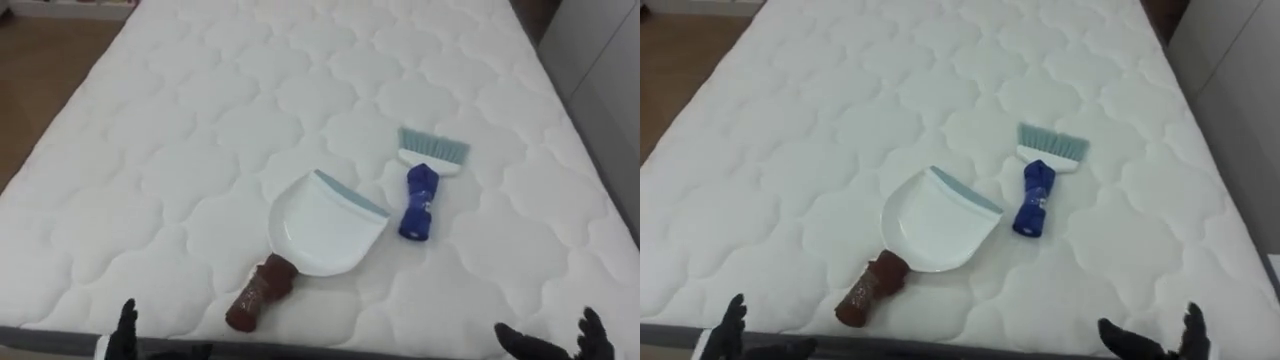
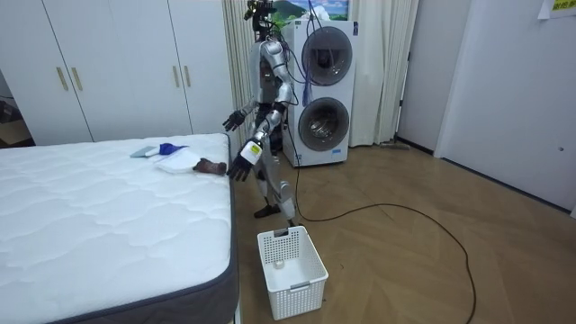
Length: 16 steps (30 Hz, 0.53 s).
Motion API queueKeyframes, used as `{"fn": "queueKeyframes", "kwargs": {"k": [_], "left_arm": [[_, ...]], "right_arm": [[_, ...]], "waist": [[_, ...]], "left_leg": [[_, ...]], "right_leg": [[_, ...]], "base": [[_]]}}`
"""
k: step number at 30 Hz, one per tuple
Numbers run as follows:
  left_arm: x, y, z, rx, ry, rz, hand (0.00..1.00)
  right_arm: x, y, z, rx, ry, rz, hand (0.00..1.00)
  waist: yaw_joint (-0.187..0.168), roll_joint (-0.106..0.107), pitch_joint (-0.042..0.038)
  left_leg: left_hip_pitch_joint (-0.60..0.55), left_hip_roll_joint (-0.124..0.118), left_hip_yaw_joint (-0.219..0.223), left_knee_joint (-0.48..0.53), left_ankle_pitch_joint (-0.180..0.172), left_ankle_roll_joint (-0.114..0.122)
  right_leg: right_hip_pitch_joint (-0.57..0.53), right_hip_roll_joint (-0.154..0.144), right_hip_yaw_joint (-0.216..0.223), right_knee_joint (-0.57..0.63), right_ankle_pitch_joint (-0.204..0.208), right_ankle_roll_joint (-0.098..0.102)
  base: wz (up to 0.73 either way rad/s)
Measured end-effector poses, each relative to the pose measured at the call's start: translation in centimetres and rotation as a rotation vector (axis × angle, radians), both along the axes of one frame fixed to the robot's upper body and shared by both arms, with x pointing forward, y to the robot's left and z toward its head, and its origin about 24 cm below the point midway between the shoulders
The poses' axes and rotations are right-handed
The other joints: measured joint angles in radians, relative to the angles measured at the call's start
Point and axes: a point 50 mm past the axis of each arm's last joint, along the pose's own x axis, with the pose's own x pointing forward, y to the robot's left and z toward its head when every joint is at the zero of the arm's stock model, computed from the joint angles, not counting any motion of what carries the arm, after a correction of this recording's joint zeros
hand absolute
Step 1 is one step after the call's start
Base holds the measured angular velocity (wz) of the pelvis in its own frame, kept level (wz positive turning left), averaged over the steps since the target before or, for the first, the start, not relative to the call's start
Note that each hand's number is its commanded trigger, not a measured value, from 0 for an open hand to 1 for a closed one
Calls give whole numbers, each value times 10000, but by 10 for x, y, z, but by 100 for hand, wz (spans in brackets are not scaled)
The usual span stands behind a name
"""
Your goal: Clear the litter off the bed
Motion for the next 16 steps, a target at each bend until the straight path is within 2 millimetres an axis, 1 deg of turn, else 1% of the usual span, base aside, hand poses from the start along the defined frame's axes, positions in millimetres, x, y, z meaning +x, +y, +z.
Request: {"fn": "queueKeyframes", "kwargs": {"k": [2,4,5,6,7,8,9,10,12,13,16], "left_arm": [[-21,11,-7,194,713,887,0],[-33,14,-9,224,966,1365,0],[-40,16,-10,165,1099,1642,0],[-44,16,-11,131,1197,1738,0],[-50,16,-14,83,1488,1883,0],[-57,16,-18,55,1830,1964,0],[-59,15,-19,28,1973,1995,0],[-64,14,-22,-55,2228,2040,0],[-74,13,-25,-163,2630,2067,0],[-83,12,-27,-261,3014,2000,0],[-96,10,-32,-697,3828,1938,0]], "right_arm": [[-21,-6,-7,41,674,-697,0],[-33,-9,-11,88,1080,-1092,0],[-41,-9,-14,167,1378,-1322,0],[-45,-9,-16,230,1511,-1490,0],[-51,-9,-18,365,1685,-1826,0],[-55,-7,-21,479,1810,-2001,0],[-57,-6,-22,538,1870,-1990,0],[-59,-3,-24,716,2014,-1951,0],[-68,1,-29,1048,2447,-1797,0],[-74,2,-32,1294,2718,-1711,0],[-85,7,-38,2100,3286,-1376,0]], "waist": [[15,1,0],[-39,-5,-1],[-41,-25,-13],[-39,-31,-19],[-9,-56,-11],[-2,14,-5],[-7,9,-6],[-20,-29,11],[-32,-60,-15],[-40,-66,-28],[33,-43,-58]], "left_leg": [[-17,-3,-15,-86,-8,-12],[-31,-5,-22,-129,-25,-40],[-16,-8,-71,-148,-28,-43],[3,-10,-120,-157,-28,-43],[76,-14,-128,-187,-29,-44],[92,-11,-139,-193,-35,-51],[88,-7,-141,-193,-48,-64],[48,-4,-179,-194,-84,-59],[33,-27,-406,-200,-133,-18],[36,-33,-521,-185,-170,-12],[-73,-29,-533,-137,-182,-10]], "right_leg": [[-49,6,11,89,-6,10],[-119,6,12,114,-8,15],[-118,5,13,125,-7,17],[-101,6,12,123,-7,17],[-74,8,13,129,-11,23],[-62,10,-2,119,-12,25],[-61,11,-20,113,-15,29],[-76,10,-61,101,-23,37],[-66,34,-65,119,-18,32],[-42,41,-94,126,-14,27],[-106,42,-85,132,10,15]], "base": [[0],[0],[5],[6],[4],[0],[0],[0],[-3],[0],[0]]}}
